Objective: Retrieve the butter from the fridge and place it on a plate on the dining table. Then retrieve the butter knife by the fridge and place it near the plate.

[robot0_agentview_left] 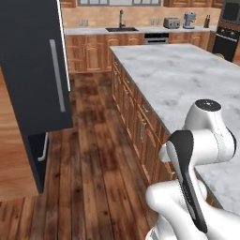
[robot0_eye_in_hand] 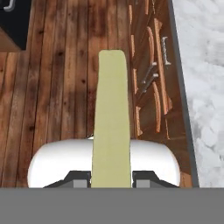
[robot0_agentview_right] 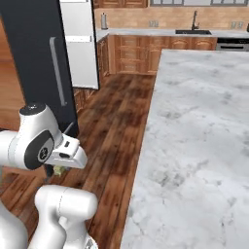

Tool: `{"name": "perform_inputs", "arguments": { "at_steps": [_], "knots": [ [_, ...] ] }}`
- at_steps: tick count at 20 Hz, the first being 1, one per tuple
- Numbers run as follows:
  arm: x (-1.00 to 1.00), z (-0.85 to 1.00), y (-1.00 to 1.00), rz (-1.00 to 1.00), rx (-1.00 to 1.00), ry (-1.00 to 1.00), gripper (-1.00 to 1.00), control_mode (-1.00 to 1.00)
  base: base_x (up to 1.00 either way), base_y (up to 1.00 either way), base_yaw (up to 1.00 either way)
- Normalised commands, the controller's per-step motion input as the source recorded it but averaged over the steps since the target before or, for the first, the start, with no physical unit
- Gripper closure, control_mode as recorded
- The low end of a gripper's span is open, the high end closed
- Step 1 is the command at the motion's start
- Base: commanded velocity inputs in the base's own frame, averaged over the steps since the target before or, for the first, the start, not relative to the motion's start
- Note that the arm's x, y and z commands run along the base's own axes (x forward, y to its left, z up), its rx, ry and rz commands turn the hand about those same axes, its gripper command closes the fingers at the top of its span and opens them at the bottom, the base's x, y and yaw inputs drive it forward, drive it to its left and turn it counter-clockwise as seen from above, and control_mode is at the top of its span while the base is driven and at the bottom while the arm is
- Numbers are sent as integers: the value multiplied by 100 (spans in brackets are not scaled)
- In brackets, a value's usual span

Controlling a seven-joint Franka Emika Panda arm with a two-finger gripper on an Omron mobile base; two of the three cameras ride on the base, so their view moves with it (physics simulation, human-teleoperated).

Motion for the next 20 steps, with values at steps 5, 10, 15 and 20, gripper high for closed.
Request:
{"name": "perform_inputs", "arguments": {
  "at_steps": [5,10,15,20],
  "knots": [
    [0,0,0,0,0,0,100,100,-97,-12,0],
    [0,0,0,0,0,0,100,100,-96,-8,0],
    [0,0,0,0,0,0,100,100,-89,-3,-1],
    [0,0,0,0,0,0,100,100,-99,0,-6]
  ]
}}
